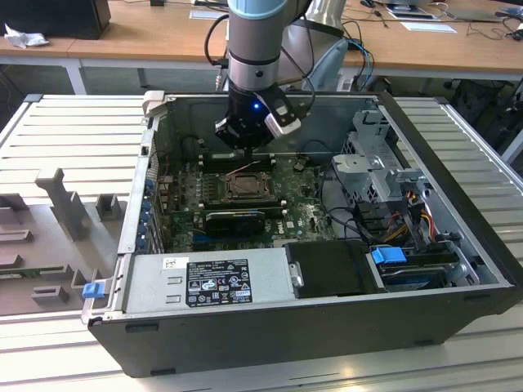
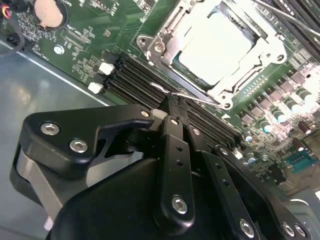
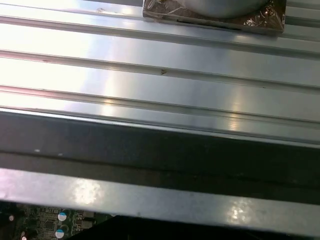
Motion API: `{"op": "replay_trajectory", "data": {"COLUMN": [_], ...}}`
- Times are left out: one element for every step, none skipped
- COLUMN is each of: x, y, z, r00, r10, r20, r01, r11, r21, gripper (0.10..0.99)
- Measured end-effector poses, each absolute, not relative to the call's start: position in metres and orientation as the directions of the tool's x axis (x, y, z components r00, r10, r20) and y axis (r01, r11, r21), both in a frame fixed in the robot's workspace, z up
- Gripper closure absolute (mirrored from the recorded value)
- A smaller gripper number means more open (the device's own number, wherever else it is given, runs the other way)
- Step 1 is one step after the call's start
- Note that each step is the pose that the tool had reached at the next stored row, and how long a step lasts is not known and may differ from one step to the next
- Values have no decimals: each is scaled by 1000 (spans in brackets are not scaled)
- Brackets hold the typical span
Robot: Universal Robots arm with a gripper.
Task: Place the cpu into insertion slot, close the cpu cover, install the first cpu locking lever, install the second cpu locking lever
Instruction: 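Install the first cpu locking lever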
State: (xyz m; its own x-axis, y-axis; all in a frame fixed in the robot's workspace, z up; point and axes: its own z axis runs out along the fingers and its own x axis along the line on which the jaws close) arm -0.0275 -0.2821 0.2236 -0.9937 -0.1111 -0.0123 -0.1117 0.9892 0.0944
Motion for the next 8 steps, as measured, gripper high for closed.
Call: {"op": "replay_trajectory", "data": {"x": [-26, -25, -24, -24, -24, -24, -24, -24], "y": [-282, -282, -282, -282, -282, -282, -282, -282], "z": [223, 223, 222, 222, 222, 221, 220, 219], "r00": [-994, -994, -994, -994, -994, -994, -994, -994], "r10": [-111, -111, -111, -111, -111, -111, -111, -111], "r20": [-12, -12, -12, -12, -12, -12, -12, -12], "r01": [-112, -112, -112, -112, -112, -112, -112, -112], "r11": [989, 989, 989, 989, 989, 989, 989, 989], "r21": [94, 94, 94, 94, 94, 94, 94, 94], "gripper": [980, 980, 980, 980, 980, 980, 980, 980]}}
